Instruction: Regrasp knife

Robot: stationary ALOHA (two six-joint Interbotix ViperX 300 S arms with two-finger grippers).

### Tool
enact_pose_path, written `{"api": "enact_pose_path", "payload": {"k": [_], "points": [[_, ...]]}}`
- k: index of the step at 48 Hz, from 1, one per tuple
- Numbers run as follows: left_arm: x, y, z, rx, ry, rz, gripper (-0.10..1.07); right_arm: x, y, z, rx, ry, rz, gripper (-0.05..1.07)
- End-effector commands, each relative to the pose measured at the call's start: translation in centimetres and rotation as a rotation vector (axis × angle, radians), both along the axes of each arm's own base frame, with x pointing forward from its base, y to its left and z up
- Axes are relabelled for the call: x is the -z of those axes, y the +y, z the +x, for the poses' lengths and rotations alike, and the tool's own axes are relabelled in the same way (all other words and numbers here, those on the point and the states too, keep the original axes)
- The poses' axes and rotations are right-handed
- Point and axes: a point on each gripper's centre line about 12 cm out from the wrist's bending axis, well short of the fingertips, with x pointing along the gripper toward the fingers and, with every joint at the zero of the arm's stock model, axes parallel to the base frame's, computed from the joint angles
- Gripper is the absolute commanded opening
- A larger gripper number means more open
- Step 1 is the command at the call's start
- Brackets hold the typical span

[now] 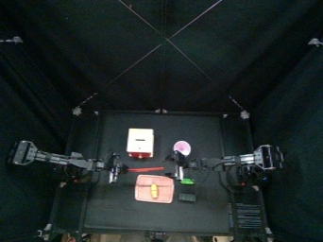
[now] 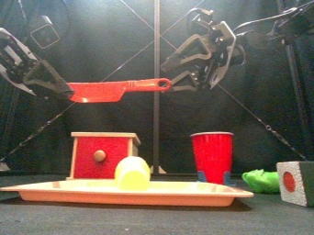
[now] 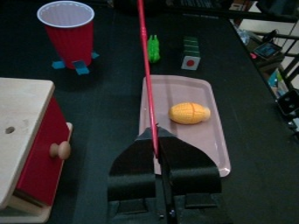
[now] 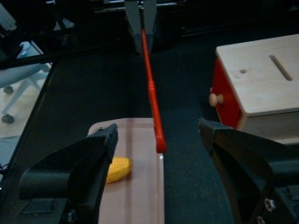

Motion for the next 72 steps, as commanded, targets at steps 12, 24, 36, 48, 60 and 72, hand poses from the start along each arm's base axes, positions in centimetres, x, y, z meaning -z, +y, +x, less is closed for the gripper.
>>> {"api": "enact_pose_path", "payload": {"k": [12,24,36,48,60,72], "points": [[-1.0,-0.3,2.0,0.025,-0.028,0.03,0.23,-0.7,0.2,1.5,0.001,-0.021,0.017,1.02],[-1.2,-0.3,2.2,0.024,-0.035,0.026,0.23,0.0,0.0,1.6,0.02,0.027,0.028,1.01],[-1.0,-0.3,2.3,0.024,-0.024,0.026,0.23,0.5,0.0,2.0,0.02,0.041,0.027,0.91],[-1.0,-0.3,2.3,0.024,-0.024,0.025,0.23,0.4,-0.1,2.0,0.025,0.047,0.029,0.68],[-0.7,-0.3,2.1,0.024,-0.014,0.028,0.23,0.6,0.0,1.7,0.026,0.062,0.028,0.48],[-0.7,-0.1,2.1,0.016,-0.014,0.028,0.23,1.3,-0.1,1.6,0.032,0.108,0.02,0.4]]}}
